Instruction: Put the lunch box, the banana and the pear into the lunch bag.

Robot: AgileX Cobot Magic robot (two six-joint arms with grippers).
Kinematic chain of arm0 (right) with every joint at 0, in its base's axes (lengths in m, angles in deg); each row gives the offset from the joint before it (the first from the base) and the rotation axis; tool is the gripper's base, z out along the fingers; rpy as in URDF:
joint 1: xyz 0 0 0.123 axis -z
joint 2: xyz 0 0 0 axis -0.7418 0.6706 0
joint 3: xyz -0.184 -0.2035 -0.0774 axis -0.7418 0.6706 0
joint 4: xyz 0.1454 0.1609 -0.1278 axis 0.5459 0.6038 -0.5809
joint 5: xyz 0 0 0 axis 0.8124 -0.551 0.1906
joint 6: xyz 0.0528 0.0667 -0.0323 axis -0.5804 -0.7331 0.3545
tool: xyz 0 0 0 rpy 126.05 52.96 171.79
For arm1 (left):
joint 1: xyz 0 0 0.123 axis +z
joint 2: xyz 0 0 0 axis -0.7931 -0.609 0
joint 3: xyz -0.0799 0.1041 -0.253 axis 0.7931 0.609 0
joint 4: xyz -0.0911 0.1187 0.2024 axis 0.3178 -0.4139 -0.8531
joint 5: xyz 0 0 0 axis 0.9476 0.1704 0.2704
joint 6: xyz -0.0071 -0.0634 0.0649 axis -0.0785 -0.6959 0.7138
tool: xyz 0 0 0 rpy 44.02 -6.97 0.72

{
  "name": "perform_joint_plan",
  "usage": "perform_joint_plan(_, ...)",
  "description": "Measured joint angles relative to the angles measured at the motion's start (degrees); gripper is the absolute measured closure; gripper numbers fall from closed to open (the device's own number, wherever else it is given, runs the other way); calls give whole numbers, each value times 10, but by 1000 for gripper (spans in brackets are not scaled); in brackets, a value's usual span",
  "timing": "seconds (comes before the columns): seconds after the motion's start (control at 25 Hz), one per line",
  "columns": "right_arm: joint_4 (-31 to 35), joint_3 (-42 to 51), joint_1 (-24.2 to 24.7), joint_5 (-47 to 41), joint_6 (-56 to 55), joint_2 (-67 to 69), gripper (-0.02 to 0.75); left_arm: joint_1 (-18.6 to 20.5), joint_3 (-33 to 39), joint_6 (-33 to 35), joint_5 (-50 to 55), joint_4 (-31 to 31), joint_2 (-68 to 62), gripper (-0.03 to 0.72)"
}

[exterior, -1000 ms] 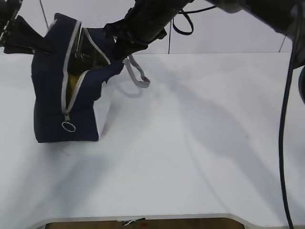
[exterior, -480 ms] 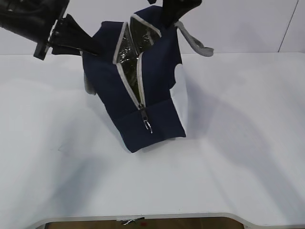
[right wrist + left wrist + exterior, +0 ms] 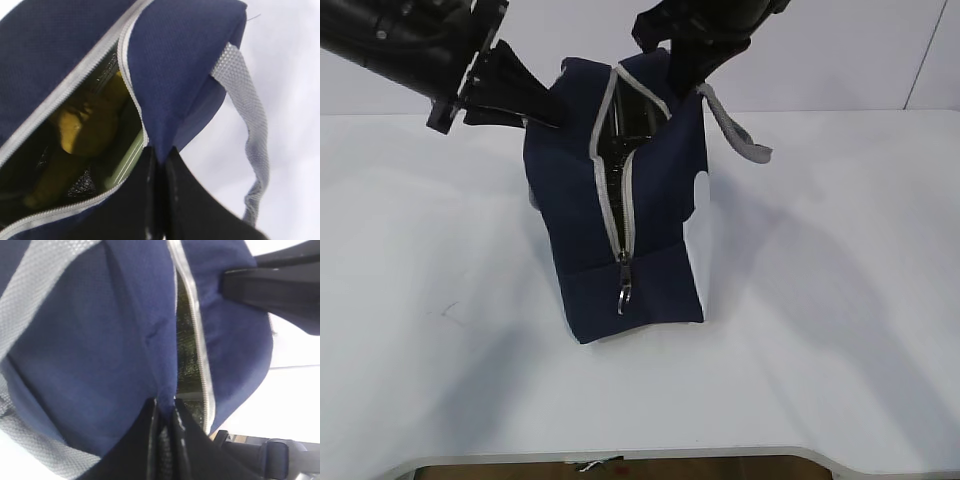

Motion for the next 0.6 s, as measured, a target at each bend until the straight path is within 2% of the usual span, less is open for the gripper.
perform_joint_plan(0.24, 10, 0, 0, 10, -17, 19, 716, -15, 0, 0, -18, 2, -3, 673)
perform_joint_plan(0.36, 24, 0, 0, 12, -17, 21, 678, -23, 0, 0, -29, 2, -3, 652)
perform_joint_plan(0.48, 29, 0, 0, 12, -17, 21, 559, -26, 0, 0, -39, 3, -3, 565)
perform_joint_plan(0.6, 29, 0, 0, 12, -22, 21, 397, -26, 0, 0, -41, 6, -3, 437)
